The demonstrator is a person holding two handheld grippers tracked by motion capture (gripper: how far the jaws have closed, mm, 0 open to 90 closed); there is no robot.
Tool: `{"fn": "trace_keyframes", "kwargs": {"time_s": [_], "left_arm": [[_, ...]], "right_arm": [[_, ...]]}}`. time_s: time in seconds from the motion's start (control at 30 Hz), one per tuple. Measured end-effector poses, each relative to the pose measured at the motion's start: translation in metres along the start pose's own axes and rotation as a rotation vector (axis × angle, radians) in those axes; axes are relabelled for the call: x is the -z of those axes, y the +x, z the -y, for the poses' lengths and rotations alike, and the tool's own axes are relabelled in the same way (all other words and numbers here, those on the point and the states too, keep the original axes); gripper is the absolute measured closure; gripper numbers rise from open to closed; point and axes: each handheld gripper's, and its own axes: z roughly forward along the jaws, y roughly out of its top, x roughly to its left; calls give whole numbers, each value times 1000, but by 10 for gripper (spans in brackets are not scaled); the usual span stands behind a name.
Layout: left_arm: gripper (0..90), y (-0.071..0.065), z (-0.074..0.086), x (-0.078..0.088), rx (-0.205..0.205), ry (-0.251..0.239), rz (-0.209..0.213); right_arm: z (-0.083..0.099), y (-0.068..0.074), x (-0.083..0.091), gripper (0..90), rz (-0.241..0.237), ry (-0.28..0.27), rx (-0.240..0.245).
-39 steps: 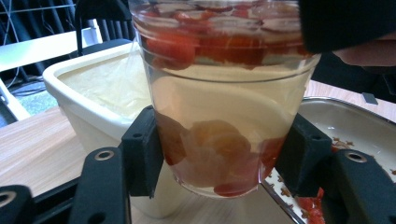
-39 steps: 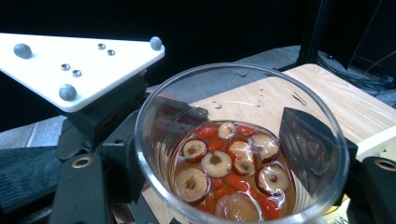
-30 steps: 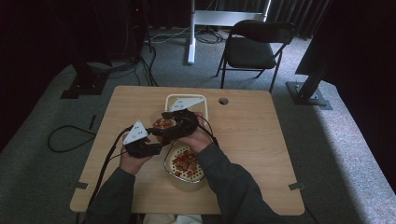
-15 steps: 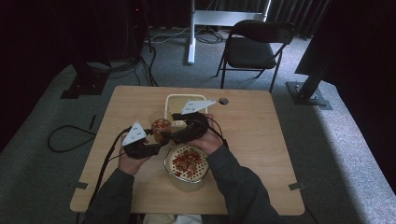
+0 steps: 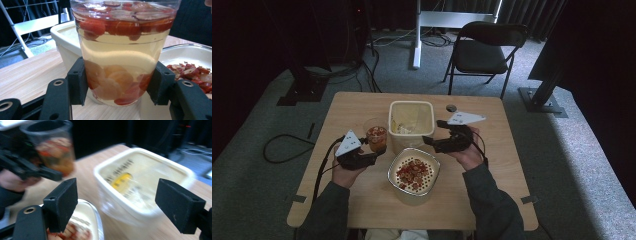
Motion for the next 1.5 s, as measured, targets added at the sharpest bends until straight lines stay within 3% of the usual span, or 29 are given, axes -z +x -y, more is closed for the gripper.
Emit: {"fn": "trace_keyframes", "kwargs": {"time_s": [0.17, 0.3, 0.6, 0.8, 0.83, 1.2, 1.5], "left_arm": [[432, 0, 1, 2, -3, 6, -9], [432, 1, 1, 4, -2, 6, -16], [432, 2, 0, 8, -9, 8, -29], [432, 2, -1, 12, -15, 5, -34], [432, 2, -1, 13, -17, 4, -36], [432, -2, -4, 14, -32, 13, -33], [432, -4, -13, 19, -81, 22, -51]], "right_arm": [[21, -18, 19, 183, 104, 14, -16], [41, -27, 26, 203, 189, 61, -10], [90, -45, 31, 222, 296, 132, -59], [118, -54, 39, 227, 348, 154, -118], [131, -59, 43, 227, 373, 169, -142], [171, -69, 49, 231, 436, 230, -198], [187, -70, 48, 230, 440, 247, -229]]}}
